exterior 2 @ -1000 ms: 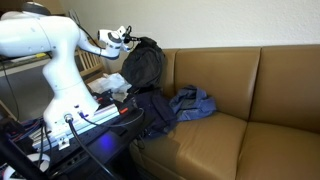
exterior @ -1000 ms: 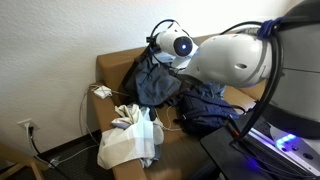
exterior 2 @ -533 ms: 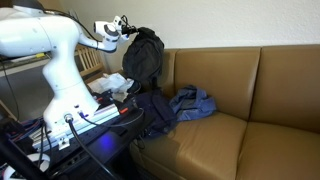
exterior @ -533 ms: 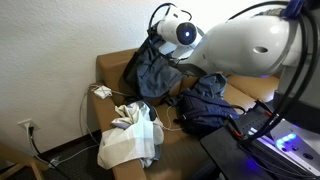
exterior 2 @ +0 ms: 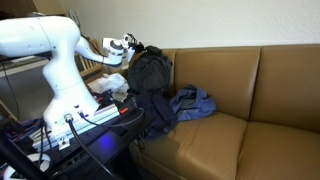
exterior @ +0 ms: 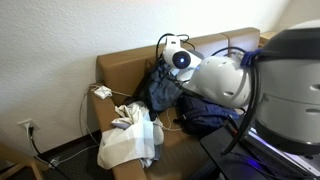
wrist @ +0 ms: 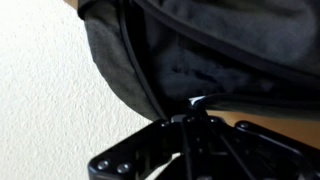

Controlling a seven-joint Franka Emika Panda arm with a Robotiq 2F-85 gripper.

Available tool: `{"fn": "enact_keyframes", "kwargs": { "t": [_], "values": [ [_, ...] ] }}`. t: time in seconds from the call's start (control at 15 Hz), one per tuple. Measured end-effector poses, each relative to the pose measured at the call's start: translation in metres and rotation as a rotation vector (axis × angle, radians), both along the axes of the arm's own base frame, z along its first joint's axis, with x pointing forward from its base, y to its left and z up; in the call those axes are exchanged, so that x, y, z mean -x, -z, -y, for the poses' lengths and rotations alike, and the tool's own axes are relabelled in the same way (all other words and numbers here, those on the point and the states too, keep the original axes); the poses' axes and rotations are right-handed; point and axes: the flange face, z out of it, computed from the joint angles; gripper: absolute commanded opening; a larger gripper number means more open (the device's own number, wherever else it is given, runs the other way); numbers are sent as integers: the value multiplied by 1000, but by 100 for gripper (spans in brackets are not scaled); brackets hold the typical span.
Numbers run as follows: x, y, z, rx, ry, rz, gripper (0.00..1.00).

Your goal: Move the backpack to the left side of the couch

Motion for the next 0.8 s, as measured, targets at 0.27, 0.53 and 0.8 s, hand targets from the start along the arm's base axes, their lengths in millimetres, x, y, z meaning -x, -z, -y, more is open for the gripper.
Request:
{"fn": "enact_keyframes", "kwargs": {
  "t": [0.27, 0.53, 0.8],
  "values": [
    [1, 45, 7, 137, 50, -114, 1],
    [-6, 50, -47, 44, 8, -153, 1],
    [-15, 40, -94, -103, -48, -129, 29]
  ]
}}
